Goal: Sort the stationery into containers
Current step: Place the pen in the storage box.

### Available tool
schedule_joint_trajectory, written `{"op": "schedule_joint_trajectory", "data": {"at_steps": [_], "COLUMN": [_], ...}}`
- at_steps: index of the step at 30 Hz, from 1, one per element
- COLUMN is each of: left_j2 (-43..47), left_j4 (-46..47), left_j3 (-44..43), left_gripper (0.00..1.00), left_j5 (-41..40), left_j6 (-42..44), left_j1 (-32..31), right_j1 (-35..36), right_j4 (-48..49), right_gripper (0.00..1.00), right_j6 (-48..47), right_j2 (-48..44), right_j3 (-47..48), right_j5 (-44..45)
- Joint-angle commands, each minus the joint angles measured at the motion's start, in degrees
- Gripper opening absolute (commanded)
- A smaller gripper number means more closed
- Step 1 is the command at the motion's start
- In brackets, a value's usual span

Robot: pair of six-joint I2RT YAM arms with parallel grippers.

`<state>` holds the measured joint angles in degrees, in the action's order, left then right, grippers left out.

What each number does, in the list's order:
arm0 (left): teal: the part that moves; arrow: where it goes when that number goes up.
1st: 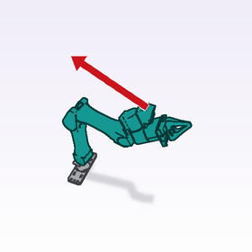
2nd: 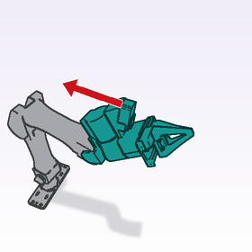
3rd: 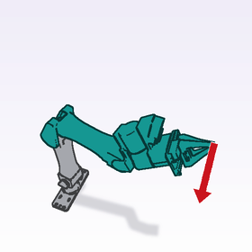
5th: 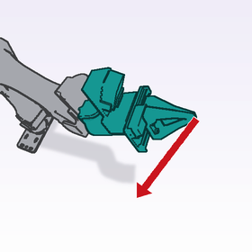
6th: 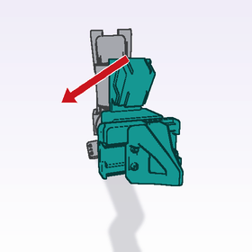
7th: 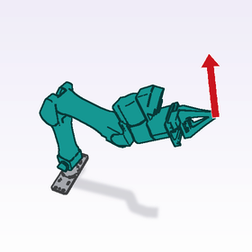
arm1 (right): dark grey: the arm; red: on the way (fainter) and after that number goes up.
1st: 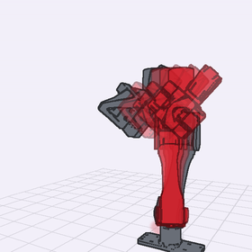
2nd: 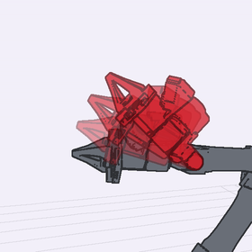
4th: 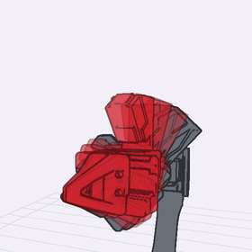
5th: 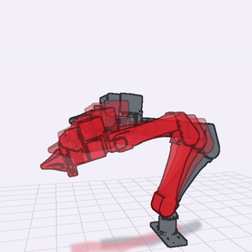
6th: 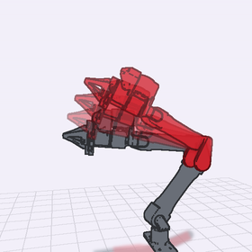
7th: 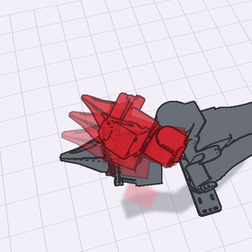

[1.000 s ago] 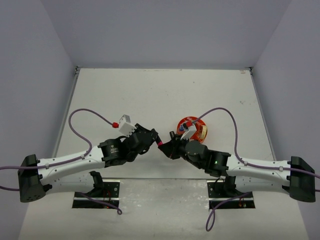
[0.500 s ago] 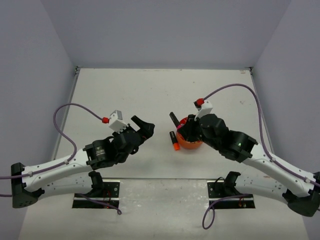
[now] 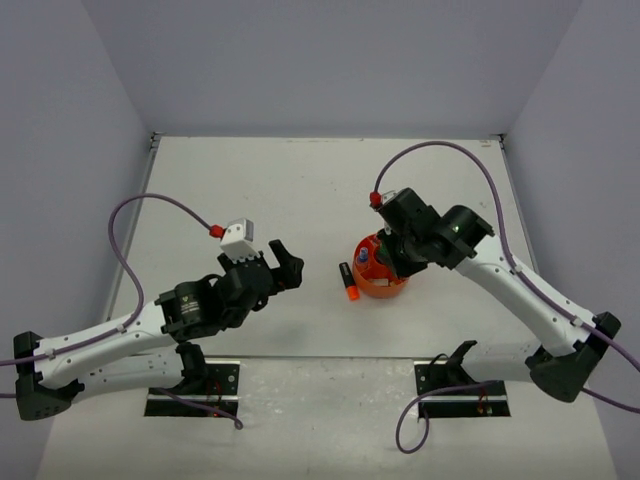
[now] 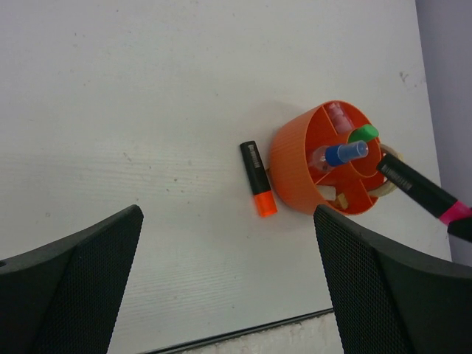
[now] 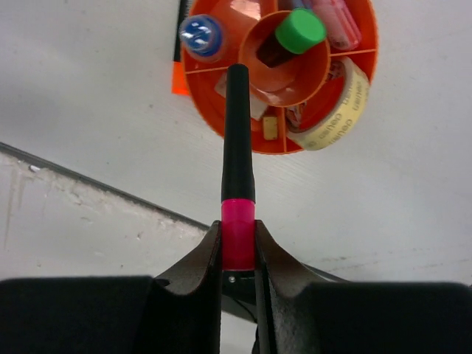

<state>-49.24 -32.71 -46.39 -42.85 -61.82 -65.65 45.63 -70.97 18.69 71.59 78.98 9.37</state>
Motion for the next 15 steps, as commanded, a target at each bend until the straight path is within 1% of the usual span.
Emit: {"op": "schedule_joint_trajectory", "data": {"at_steps": [1, 8, 10, 15], "left_j2": [-0.04, 1.13, 1.48, 1.95], "left_j4": [1.17, 2.72, 3.07, 3.80], "left_j3": [0.13, 2.21, 2.60, 3.60], "left_gripper": [1.00, 1.00, 1.00, 1.00], "left_j5": [1.46, 2.07, 2.12, 2.65], "left_j6": [5.93, 7.57, 7.89, 8.52], "left_j1": [-0.09, -0.11, -0.09, -0.09], "right_j1": [-5.57, -7.89, -8.12, -8.89], "right_j4": [-5.17, -5.27, -5.37, -5.99], "right_gripper": [0.00, 0.00, 0.00, 0.00], "right_j6": [-5.25, -6.70, -6.77, -7.01], "right_j2": [3.51, 10.25, 12.50, 15.18], "right_j3": [5.00, 6.94, 7.75, 10.11], "right_j5": [-1.20, -2.50, -1.73, -1.27]}}
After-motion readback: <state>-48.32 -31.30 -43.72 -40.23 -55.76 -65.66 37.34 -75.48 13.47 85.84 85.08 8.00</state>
